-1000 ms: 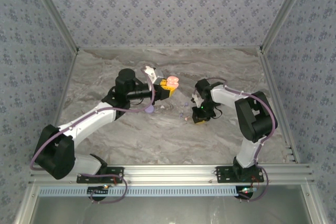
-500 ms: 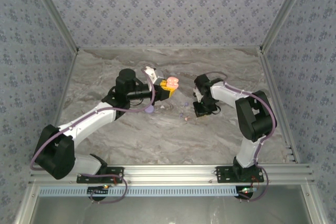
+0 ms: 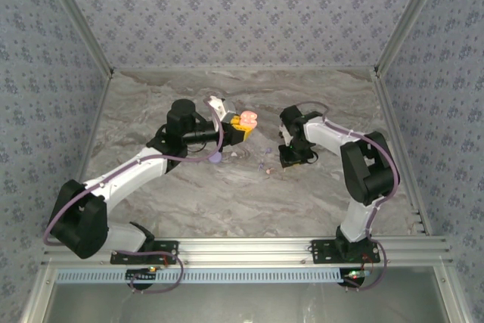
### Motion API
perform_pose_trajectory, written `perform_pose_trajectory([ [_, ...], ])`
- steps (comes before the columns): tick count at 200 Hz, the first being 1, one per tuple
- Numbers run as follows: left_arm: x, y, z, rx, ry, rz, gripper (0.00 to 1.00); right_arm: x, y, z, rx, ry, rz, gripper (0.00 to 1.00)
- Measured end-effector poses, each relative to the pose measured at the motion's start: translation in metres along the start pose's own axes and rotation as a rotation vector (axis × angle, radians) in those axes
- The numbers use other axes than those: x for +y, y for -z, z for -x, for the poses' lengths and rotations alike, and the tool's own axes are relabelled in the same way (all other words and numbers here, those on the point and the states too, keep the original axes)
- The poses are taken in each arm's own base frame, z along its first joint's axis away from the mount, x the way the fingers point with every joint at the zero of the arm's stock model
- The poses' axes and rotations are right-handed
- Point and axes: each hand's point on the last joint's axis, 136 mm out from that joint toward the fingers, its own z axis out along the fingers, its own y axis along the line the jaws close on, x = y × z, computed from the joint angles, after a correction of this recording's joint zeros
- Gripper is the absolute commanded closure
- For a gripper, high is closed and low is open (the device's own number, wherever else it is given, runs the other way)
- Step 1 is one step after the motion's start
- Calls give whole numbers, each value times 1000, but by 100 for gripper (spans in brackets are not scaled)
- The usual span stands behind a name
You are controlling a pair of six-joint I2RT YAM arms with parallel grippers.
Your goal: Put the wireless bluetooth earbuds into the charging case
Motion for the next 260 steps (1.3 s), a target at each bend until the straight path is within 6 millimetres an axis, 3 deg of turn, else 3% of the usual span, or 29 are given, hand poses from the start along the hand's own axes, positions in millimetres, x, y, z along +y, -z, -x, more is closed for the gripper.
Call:
perform_pose_trajectory([
  [19,0,0,0,0,0,0,78,2,8,0,-16,-27,12,54],
  [60,0,0,0,0,0,0,78,7,11,-2,-13,-147,14,50],
  [103,1,0,0,0,0,7,78,17,18,10,-63,-235,-24,53],
  [260,2,0,0,0,0,11,78,13,-14,12,-10,-335,-100,64],
])
